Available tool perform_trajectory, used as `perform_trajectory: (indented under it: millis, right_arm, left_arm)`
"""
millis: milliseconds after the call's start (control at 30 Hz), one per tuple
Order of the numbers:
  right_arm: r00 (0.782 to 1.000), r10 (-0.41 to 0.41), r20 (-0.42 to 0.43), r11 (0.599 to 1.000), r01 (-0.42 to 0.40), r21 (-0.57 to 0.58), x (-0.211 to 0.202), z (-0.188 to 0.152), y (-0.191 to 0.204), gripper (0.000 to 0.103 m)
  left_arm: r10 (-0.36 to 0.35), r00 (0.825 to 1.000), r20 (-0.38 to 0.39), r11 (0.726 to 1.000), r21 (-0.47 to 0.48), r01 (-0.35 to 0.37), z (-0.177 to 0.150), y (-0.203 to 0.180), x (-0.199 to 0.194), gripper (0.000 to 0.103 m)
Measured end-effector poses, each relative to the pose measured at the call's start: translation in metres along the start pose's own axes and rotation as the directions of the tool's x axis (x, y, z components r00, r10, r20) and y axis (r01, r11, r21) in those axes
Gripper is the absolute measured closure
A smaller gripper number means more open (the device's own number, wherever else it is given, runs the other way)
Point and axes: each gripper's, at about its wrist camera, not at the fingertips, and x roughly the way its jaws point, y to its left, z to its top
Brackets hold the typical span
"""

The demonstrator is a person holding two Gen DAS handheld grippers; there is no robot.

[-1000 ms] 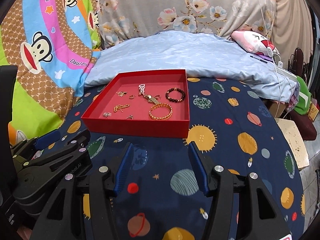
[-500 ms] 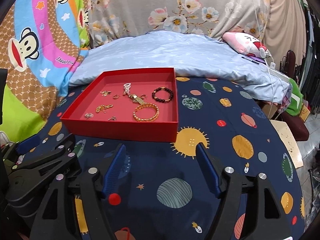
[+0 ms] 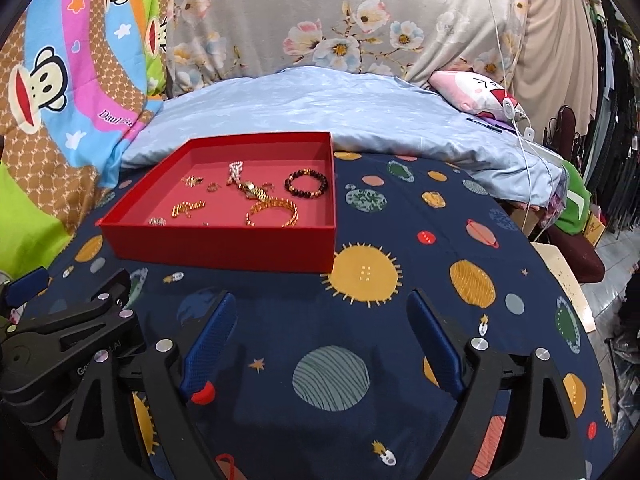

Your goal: Organize jewelry

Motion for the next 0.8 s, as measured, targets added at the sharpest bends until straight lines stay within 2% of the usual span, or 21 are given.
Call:
perform_trajectory:
  millis: [367, 800]
  right_arm:
    - [1.0, -0.002, -0.021, 1.0, 0.002, -0.015, 0.006, -0.013, 0.004, 0.017]
    - [1.0, 0.0, -0.011, 1.0, 0.0, -0.019, 0.004, -0.013, 0.004, 0.017]
  left_arm:
    - [0.018, 1.0, 0.003, 1.0, -0.004, -0.018, -0.016, 0.0, 0.005, 0.01]
    - [0.003, 1.0, 0.008, 0.999, -0.035, -0.003, -0.02, 0.003, 0.007, 0.01]
